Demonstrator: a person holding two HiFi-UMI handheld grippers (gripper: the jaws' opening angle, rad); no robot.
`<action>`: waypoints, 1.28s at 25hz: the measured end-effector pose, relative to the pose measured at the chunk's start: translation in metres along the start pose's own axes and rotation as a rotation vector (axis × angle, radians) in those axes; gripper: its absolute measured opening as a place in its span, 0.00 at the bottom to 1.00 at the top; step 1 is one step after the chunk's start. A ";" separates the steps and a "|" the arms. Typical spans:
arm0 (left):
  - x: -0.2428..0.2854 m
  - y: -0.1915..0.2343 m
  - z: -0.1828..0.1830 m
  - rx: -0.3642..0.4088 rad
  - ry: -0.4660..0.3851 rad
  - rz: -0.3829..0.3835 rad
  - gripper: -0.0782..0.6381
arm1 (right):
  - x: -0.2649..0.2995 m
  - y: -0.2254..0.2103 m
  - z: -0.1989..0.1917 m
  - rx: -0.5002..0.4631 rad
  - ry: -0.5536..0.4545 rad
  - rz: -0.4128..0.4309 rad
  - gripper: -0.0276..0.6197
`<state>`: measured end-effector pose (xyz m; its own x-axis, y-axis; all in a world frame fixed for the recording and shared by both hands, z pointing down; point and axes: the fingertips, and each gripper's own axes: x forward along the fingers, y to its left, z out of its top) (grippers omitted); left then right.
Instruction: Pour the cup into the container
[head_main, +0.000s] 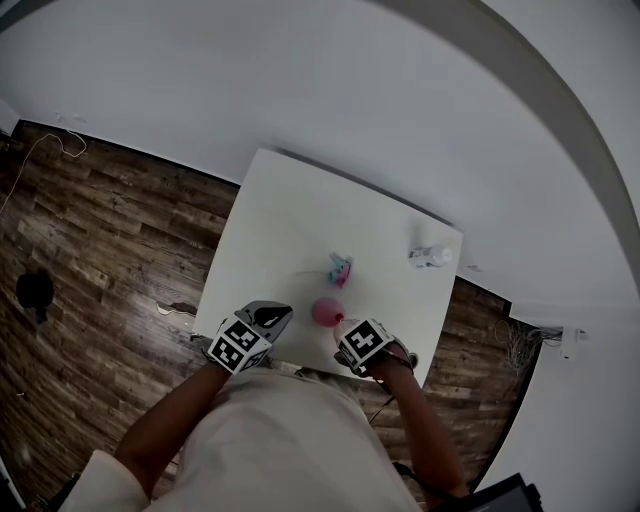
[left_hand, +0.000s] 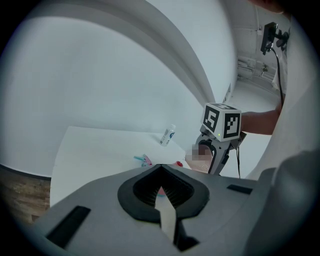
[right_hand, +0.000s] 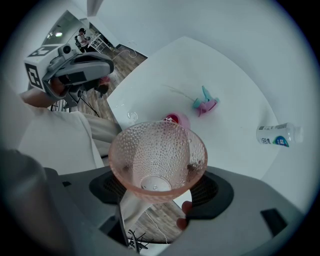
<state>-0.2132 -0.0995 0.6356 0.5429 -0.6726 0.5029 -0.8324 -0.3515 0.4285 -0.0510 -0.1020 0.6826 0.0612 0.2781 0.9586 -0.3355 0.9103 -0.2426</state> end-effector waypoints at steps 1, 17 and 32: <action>0.000 0.001 0.000 -0.001 0.000 0.000 0.12 | 0.000 0.000 0.000 0.000 0.003 0.000 0.60; 0.002 0.005 -0.003 -0.006 -0.005 0.002 0.12 | -0.005 0.001 -0.005 -0.008 0.033 0.003 0.60; 0.001 0.009 -0.008 -0.015 -0.009 0.008 0.12 | -0.007 0.001 -0.009 -0.008 0.067 0.009 0.60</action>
<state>-0.2194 -0.0987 0.6460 0.5355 -0.6808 0.4998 -0.8347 -0.3366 0.4358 -0.0433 -0.1001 0.6739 0.1214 0.3059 0.9443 -0.3286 0.9101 -0.2526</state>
